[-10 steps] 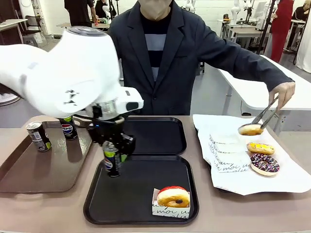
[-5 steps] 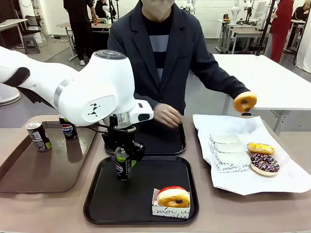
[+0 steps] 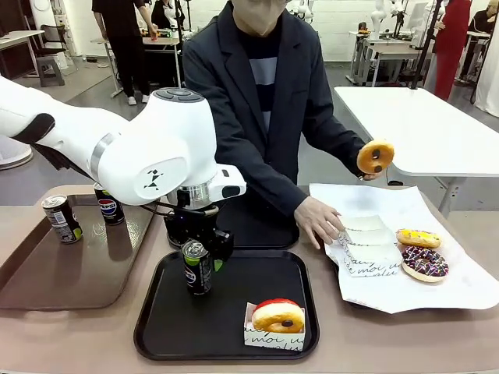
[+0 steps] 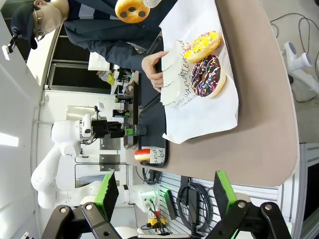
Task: Set up donuts and drinks on trays.
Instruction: Pick up one Pepsi coke and place it on the Flat Tray.
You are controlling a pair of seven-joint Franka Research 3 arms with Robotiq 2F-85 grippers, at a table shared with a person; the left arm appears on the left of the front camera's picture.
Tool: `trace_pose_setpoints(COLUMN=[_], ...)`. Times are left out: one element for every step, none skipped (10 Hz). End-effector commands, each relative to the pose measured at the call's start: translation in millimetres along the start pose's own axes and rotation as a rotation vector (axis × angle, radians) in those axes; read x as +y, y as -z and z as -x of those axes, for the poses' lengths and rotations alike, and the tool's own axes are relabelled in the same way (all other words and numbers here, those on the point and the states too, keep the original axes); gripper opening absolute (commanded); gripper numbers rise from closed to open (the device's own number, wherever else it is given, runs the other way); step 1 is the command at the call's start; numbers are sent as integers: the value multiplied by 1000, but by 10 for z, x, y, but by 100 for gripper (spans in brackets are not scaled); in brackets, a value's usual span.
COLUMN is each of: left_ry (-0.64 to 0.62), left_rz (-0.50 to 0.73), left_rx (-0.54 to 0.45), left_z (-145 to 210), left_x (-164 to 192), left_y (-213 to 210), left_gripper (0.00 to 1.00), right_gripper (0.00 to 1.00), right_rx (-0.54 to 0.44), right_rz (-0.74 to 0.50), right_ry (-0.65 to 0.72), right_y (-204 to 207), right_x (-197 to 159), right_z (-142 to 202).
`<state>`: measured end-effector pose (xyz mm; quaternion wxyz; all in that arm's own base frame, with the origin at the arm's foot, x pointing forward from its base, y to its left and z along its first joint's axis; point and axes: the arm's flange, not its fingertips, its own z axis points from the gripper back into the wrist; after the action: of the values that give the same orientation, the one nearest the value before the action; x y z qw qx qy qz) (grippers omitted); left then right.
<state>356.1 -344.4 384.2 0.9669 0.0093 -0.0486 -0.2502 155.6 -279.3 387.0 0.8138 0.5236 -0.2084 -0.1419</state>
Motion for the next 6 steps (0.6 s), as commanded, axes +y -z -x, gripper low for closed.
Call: trace_pose_setpoints(left_ry=[-7,-8,-11,-11,-11,-16], left_rz=[-1,8,8,7,0,-1], left_rx=[-19,-26,-35,-45,-62,-79], left_z=[-5,30,75,131,221,323], left_x=[-22,-9,-10,-10,4,19], left_y=[-44,-107,-194,-292,-421,-560], left_gripper=[100,100,100,100,100,100], right_gripper=[100,100,100,100,100,100], right_rx=[-12,-12,-12,-12,-12,-12], right_rz=[-20,-20,-20,-20,-20,-20], right_ry=[-15,-15,-15,-15,-15,-15], right_y=[15,15,15,15,15,15], right_x=[-11,-11,-11,-11,-11,-11], right_z=[2,2,2,2,2,2])
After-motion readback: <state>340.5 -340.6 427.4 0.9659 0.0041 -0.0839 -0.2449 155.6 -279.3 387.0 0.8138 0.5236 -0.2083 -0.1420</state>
